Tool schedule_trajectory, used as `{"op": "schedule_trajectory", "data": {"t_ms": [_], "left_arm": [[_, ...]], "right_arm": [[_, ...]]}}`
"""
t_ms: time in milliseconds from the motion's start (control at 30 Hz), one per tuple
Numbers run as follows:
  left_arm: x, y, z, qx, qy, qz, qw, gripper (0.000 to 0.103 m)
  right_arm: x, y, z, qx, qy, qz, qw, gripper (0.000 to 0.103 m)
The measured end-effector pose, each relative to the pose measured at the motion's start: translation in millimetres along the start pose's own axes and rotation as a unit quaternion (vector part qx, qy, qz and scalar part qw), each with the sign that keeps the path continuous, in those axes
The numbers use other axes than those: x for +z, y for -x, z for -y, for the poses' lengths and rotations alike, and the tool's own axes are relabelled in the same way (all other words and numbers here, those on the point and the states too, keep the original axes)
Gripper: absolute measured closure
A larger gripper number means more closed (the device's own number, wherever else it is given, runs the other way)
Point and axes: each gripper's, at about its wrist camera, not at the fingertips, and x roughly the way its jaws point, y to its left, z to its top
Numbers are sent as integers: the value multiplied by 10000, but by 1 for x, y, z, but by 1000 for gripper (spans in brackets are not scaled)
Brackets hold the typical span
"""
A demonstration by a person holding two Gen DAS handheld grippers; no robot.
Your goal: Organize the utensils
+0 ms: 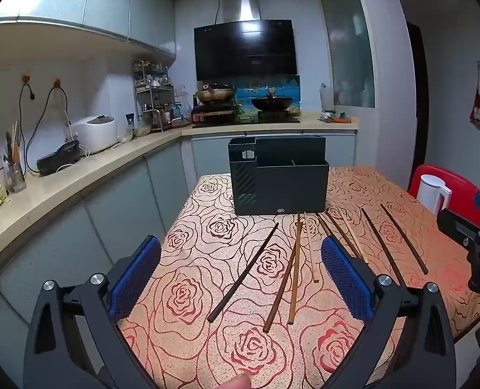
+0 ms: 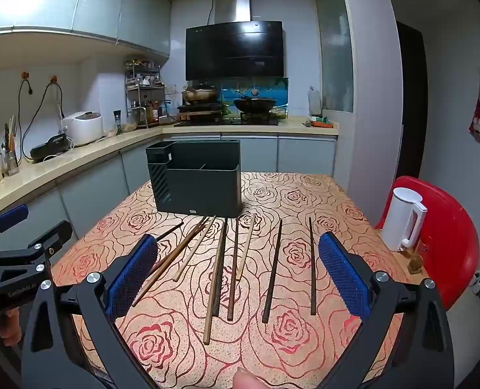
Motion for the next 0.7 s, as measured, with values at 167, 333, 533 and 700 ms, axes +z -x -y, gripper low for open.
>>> {"op": "schedule_trajectory", "data": {"t_ms": [167, 333, 533, 700], "left_arm": [[1, 1, -1, -21, 0, 40, 10000, 7], [2, 0, 4, -21, -64, -52, 10000, 7], [2, 1, 5, -28, -58, -87, 9999, 7], [0, -2, 7, -25, -73, -74, 9999, 7]], "right_arm": [[0, 1, -1, -24, -6, 10, 10000, 7], [0, 0, -1, -15, 21, -9, 10000, 7], [0, 1, 3, -15, 15, -7, 10000, 7], [-1, 3, -1, -26, 16, 10, 10000, 7]]}}
